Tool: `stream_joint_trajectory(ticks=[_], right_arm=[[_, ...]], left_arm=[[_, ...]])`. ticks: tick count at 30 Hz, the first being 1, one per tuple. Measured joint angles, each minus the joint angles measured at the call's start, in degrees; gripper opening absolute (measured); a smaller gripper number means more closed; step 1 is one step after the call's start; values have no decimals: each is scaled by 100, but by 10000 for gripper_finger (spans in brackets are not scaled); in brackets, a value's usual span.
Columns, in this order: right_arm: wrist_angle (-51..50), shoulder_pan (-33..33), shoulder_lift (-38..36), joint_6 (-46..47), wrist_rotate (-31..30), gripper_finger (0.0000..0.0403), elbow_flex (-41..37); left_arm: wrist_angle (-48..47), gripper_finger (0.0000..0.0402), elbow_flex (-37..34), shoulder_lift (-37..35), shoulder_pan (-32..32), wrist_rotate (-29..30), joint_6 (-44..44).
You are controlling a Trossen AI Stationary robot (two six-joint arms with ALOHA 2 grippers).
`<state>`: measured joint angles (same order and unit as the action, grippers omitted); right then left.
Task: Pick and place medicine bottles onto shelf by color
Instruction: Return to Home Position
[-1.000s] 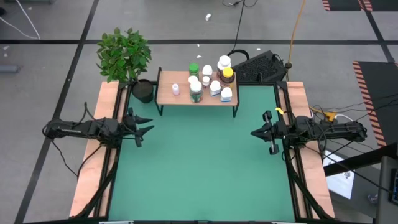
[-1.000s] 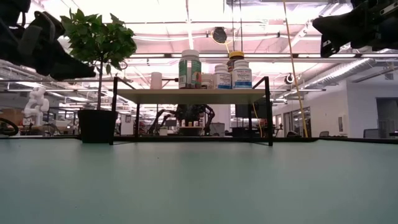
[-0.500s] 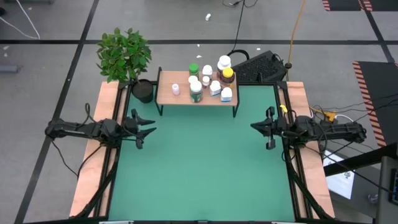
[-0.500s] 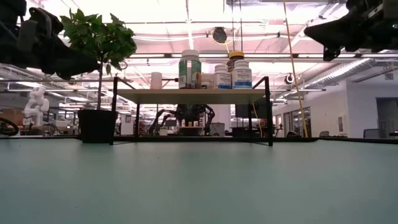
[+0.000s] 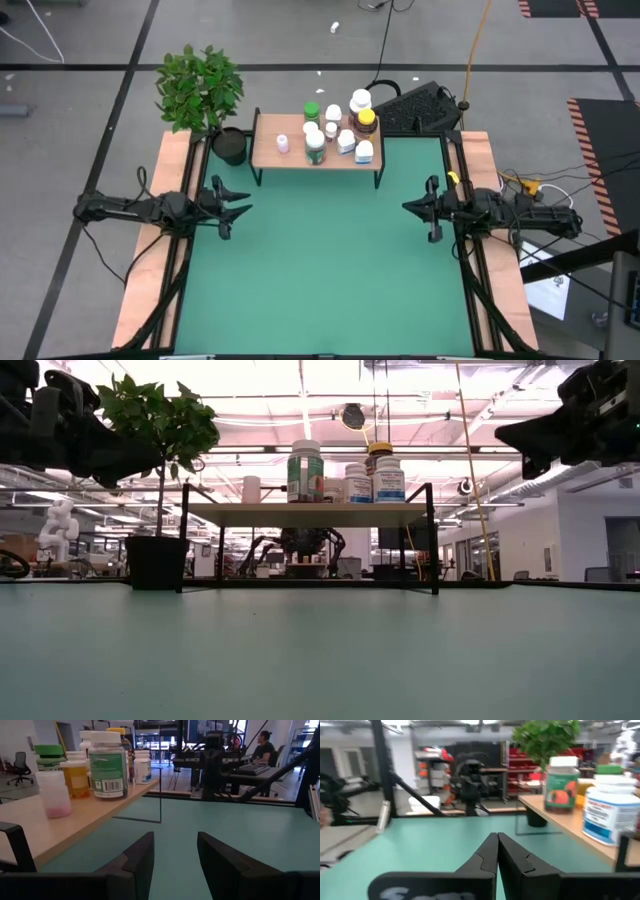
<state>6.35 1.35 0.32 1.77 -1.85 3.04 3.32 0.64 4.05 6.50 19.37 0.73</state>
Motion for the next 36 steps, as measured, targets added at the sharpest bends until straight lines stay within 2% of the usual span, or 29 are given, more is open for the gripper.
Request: stream_joint_trajectory(ticks=[5, 13, 23, 27, 30, 36], right_arm=[[-44, 209, -20, 54, 494, 2, -17], [-19, 374, 16, 86, 694, 2, -200], [-161, 397, 26, -434, 650, 2, -209], [-268, 397, 30, -496, 643, 2, -213], [-147, 397, 29, -1113, 635, 2, -215], [-15, 397, 30, -2378, 639, 2, -218]], left_arm=[[-18, 152, 0, 7, 0, -6, -7], [-41, 152, 4, 66, 0, -119, -43], [-39, 152, 4, 302, 0, -114, -101], [-28, 152, 2, 425, -4, -110, 389], [-20, 152, 2, 463, -4, -108, 784], [-16, 152, 0, 463, -4, -89, 789]])
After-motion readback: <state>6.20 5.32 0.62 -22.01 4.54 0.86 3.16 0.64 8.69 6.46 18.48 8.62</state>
